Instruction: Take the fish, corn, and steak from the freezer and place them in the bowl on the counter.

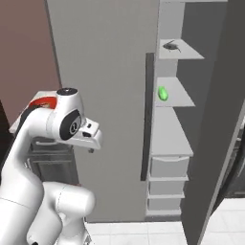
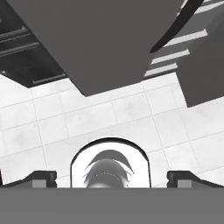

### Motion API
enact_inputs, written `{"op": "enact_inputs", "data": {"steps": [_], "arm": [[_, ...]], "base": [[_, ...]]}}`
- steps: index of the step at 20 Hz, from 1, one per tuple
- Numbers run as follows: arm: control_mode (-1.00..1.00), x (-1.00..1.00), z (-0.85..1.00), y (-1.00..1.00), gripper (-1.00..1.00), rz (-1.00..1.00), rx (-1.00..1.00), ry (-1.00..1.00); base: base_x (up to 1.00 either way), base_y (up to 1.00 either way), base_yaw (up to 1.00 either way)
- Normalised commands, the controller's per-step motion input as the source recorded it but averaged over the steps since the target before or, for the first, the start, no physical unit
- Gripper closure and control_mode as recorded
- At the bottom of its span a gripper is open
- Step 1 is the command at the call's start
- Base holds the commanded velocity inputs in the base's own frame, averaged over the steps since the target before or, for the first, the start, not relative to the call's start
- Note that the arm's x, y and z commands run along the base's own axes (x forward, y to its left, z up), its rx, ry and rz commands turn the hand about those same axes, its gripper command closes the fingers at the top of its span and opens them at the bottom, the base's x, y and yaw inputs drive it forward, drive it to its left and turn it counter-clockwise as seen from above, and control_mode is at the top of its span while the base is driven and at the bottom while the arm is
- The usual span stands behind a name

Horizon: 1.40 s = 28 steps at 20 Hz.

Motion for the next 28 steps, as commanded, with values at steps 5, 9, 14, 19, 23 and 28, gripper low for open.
{"op": "enact_inputs", "data": {"steps": [5, 9, 14, 19, 23, 28], "arm": [[1.00, 0.00, 0.00, 0.00, -1.00, 0.00, 0.00, 0.00], [1.00, 0.00, 0.00, 0.00, -1.00, 0.00, 0.00, 0.00], [1.00, 0.00, 0.00, 0.00, -1.00, 0.00, 0.00, 0.00], [1.00, 0.00, 0.00, 0.00, -1.00, 0.00, 0.00, 0.00], [1.00, 0.00, 0.00, 0.00, -1.00, 0.00, 0.00, 0.00], [1.00, 0.00, 0.00, 0.00, -1.00, 0.00, 0.00, 0.00]], "base": [[0.00, -0.69, 0.00], [0.00, -0.50, 0.00], [0.00, -0.46, 0.10], [0.01, -0.40, 0.21], [0.03, -0.37, 0.26], [0.03, -0.47, 0.24]]}}
